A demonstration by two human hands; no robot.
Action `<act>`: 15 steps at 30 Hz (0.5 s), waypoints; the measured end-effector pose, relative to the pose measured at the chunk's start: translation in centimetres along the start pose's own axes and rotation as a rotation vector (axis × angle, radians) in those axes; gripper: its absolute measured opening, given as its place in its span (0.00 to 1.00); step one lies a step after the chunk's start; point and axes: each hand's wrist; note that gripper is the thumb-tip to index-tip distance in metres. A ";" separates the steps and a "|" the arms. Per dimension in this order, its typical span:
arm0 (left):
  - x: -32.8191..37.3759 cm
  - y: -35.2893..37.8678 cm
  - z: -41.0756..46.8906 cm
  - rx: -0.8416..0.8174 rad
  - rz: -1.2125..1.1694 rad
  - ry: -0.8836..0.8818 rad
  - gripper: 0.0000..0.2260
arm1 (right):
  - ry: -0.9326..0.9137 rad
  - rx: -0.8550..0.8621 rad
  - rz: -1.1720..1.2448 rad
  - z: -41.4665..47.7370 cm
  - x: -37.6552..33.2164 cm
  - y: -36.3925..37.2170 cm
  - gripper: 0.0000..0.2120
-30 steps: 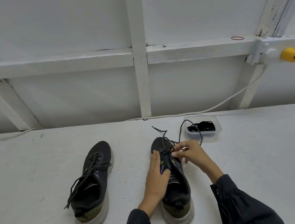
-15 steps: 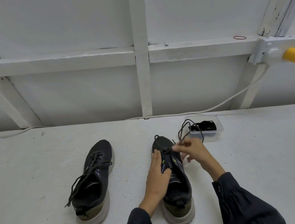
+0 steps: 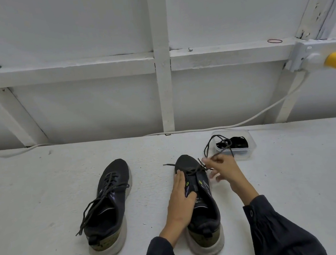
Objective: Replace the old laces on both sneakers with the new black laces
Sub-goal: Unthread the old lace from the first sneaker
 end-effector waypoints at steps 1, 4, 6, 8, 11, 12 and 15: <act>0.0 0.0 0.0 0.000 0.002 0.001 0.32 | -0.004 -0.064 -0.063 -0.3 0.3 0.3 0.12; 0.0 0.1 -0.1 -0.004 0.004 0.003 0.32 | -0.081 -0.109 -0.116 -0.7 0.7 0.8 0.07; 0.0 0.1 -0.1 -0.008 0.012 0.007 0.32 | -0.122 -0.040 -0.101 -0.2 0.4 0.6 0.05; 0.0 0.1 -0.1 -0.011 0.010 0.008 0.31 | -0.129 0.106 0.015 0.7 0.0 0.2 0.04; 0.0 0.1 -0.1 -0.008 -0.001 -0.001 0.32 | -0.095 0.219 0.155 1.3 -0.6 -0.5 0.04; 0.0 0.1 -0.1 -0.006 -0.010 -0.003 0.32 | -0.083 0.191 0.139 1.2 -0.6 -0.5 0.06; 0.0 0.1 -0.1 0.001 -0.012 0.000 0.32 | -0.035 0.005 -0.062 0.3 0.1 0.0 0.13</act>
Point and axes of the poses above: each hand's wrist, its own z-axis towards the middle knuckle, its own y-axis out of the palm, x = y × z, and after that the axes turned 5 degrees about -z, right-handed
